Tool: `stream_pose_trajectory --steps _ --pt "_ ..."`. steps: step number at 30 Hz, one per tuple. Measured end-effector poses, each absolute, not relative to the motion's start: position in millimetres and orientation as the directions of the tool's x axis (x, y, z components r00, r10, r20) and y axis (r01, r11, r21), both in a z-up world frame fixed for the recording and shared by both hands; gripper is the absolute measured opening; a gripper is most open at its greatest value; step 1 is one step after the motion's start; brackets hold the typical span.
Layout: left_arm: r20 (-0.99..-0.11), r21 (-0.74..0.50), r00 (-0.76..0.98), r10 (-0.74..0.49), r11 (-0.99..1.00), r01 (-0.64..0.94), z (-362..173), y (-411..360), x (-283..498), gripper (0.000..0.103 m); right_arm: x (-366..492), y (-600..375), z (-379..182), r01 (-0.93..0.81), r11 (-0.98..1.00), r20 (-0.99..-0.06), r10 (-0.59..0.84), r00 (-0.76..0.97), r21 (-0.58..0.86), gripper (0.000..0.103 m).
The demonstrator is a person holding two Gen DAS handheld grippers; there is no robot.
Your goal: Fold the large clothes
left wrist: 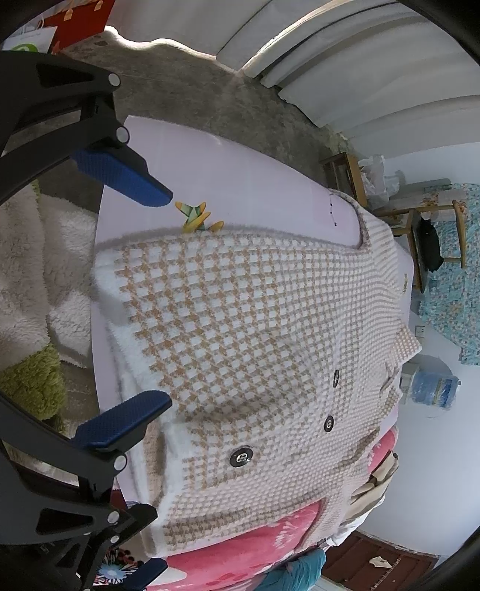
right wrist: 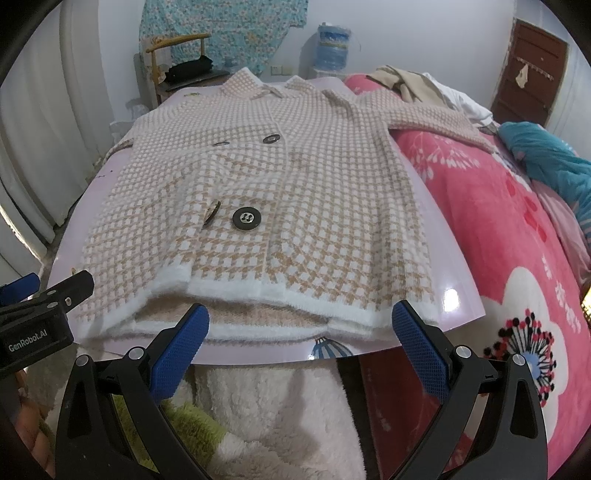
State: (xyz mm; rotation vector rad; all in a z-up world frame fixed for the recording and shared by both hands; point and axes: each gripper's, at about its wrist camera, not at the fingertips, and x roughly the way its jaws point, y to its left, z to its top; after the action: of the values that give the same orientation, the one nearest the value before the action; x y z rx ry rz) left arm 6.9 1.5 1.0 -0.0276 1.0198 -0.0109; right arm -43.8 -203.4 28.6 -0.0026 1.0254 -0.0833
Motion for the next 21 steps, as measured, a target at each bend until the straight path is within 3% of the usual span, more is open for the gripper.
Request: stream_pose_trajectory --steps 21 --pt "-0.806 0.004 0.591 -0.016 0.999 0.033 5.8 15.9 37.4 0.098 -4.8 -201.4 41.7 0.010 0.999 -0.813 -0.041 0.581 -0.043 0.095"
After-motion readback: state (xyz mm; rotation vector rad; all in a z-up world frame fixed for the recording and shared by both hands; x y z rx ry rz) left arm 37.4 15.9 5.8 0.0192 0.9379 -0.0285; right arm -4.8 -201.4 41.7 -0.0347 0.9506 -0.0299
